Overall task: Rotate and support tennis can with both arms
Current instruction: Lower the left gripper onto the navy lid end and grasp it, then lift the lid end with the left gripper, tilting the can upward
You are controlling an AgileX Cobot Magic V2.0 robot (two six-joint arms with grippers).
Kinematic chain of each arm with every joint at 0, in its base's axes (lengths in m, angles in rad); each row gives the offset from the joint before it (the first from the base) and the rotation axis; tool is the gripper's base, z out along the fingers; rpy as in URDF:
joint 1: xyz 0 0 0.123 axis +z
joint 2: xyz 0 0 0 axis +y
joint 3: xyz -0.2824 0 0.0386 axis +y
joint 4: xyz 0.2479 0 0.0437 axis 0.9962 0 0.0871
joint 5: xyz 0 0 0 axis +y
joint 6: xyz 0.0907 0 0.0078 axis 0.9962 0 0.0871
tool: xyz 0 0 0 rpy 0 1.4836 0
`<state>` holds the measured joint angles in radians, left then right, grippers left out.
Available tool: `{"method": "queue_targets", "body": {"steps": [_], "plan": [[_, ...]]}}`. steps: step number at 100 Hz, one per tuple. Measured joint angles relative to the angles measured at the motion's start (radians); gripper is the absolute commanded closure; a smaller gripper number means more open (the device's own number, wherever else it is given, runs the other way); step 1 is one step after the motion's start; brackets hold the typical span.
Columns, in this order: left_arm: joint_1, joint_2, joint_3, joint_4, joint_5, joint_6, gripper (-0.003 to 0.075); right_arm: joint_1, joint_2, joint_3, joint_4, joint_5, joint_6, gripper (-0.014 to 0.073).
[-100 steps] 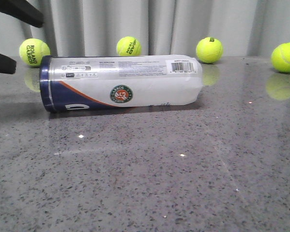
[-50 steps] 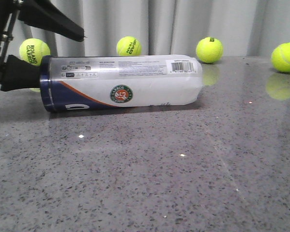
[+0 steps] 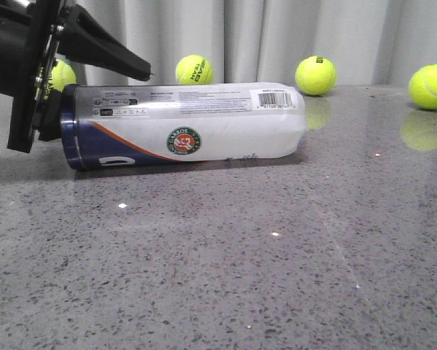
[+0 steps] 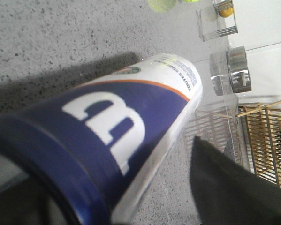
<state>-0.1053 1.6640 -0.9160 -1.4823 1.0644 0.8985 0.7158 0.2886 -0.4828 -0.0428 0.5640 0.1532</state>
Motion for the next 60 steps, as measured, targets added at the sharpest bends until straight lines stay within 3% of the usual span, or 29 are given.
{"method": "queue_targets", "body": {"steps": [32,60], "plan": [[0.0,0.002,-0.002,-0.039,0.049,0.0,0.0736,0.0,0.0,0.0,0.0,0.0,0.001,0.0652],[-0.002,0.002,-0.005,-0.052,0.067,0.002,0.074,0.0,0.0,0.0,0.0,0.0,0.001,0.0652]]}}
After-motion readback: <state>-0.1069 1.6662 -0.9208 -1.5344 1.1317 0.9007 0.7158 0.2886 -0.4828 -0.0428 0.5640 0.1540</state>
